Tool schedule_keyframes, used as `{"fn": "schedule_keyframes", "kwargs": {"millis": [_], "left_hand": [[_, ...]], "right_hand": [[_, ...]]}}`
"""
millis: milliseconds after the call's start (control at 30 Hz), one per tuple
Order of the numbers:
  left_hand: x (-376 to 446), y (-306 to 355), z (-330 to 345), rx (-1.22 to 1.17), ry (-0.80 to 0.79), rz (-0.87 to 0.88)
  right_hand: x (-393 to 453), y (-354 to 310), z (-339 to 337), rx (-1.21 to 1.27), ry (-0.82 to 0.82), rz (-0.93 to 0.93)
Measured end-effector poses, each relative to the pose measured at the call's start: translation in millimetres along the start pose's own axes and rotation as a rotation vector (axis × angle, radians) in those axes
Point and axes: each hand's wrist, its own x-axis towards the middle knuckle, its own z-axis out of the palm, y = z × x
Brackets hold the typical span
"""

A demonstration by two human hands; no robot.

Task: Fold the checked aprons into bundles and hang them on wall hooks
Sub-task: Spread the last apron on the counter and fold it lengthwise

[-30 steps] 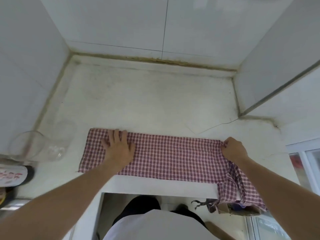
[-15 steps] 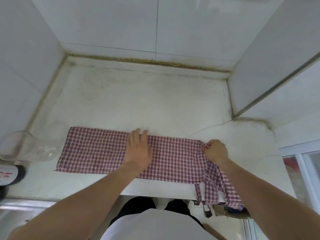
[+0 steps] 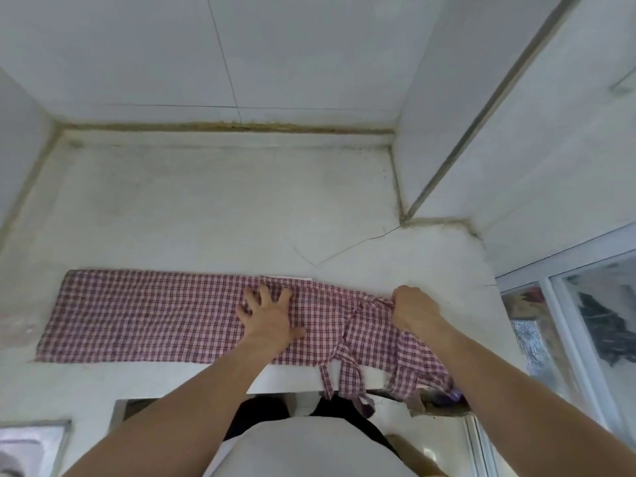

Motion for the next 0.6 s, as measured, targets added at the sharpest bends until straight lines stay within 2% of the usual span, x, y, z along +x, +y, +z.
{"fn": "schedule_keyframes", "kwargs": {"millis": [367, 433, 533, 600], "left_hand": [[7, 17, -6, 0.015, -0.01, -0.099], [10, 17, -4, 0.017, -0.011, -0.104], [11, 17, -3, 0.026, -0.008, -0.107], [11, 18, -2, 0.029, 0.003, -0.108]], "right_hand": [[9, 112, -21, -0.058, 0.144, 0.113], [17, 146, -30, 0.118, 0.071, 0.2], [11, 191, -48, 0.702, -0.244, 0.359], [-8, 209, -57, 1.027, -0.437, 0.298]]}}
